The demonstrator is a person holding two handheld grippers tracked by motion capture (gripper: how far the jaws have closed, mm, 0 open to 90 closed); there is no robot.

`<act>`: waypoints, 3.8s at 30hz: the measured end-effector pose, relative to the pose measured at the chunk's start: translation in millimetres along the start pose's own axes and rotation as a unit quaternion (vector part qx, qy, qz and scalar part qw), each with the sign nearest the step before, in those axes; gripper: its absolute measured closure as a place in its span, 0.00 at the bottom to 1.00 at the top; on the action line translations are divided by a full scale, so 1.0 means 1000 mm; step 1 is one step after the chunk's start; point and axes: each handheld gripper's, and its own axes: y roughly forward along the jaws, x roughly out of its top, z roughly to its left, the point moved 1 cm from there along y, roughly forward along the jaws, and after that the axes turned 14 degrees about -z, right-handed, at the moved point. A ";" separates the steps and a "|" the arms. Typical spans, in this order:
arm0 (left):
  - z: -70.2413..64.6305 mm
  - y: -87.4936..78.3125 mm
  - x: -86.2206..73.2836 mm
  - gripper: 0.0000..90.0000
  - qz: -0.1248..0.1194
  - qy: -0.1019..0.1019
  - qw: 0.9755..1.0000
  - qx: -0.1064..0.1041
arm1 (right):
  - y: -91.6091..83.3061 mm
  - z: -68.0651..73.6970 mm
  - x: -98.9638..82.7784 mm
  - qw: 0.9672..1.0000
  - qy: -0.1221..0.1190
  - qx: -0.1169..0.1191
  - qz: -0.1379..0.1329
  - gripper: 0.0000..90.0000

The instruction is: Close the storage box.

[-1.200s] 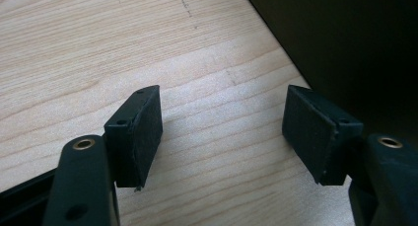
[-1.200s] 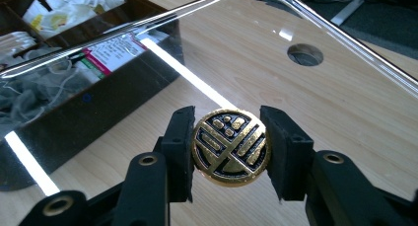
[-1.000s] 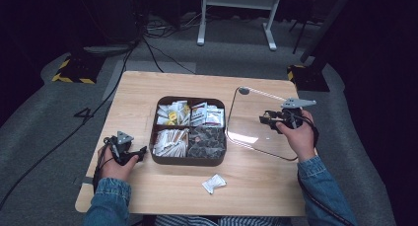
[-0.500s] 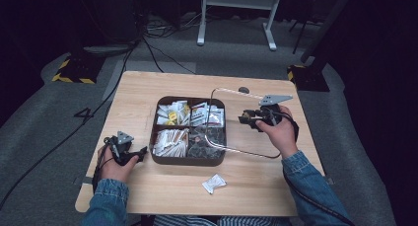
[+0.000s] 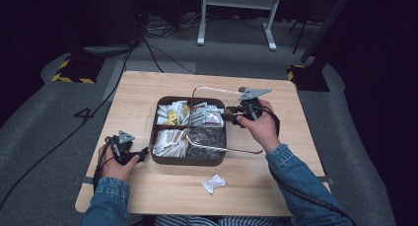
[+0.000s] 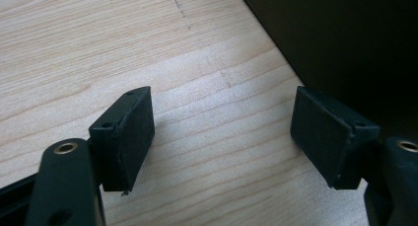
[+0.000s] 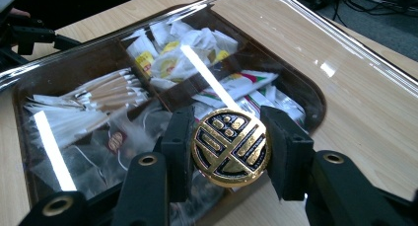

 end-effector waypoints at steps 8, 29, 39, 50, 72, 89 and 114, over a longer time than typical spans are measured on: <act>0.000 0.000 0.000 0.27 0.000 0.001 1.000 0.000 | 0.023 0.007 0.007 1.000 -0.002 0.007 0.007 0.66; 0.002 0.000 0.000 0.27 -0.002 -0.002 1.000 -0.003 | 0.076 0.031 0.007 0.999 -0.006 0.033 0.029 0.66; 0.001 0.000 0.000 0.27 0.000 0.002 1.000 0.000 | 0.103 0.050 0.002 0.998 -0.023 0.037 0.034 0.66; 0.001 0.000 0.000 0.27 0.000 0.002 1.000 0.000 | 0.115 0.056 -0.005 0.999 -0.025 0.021 0.043 0.66; 0.001 0.001 0.001 0.26 0.001 0.000 1.000 0.000 | 0.121 0.064 -0.013 0.998 -0.042 0.012 0.037 0.65; 0.001 0.001 0.001 0.26 0.001 0.001 1.000 0.000 | 0.121 0.066 -0.014 0.998 -0.059 0.008 0.032 0.64; 0.001 0.002 0.001 0.26 0.000 0.001 1.000 0.000 | 0.066 0.040 0.009 0.999 -0.031 0.002 -0.020 0.45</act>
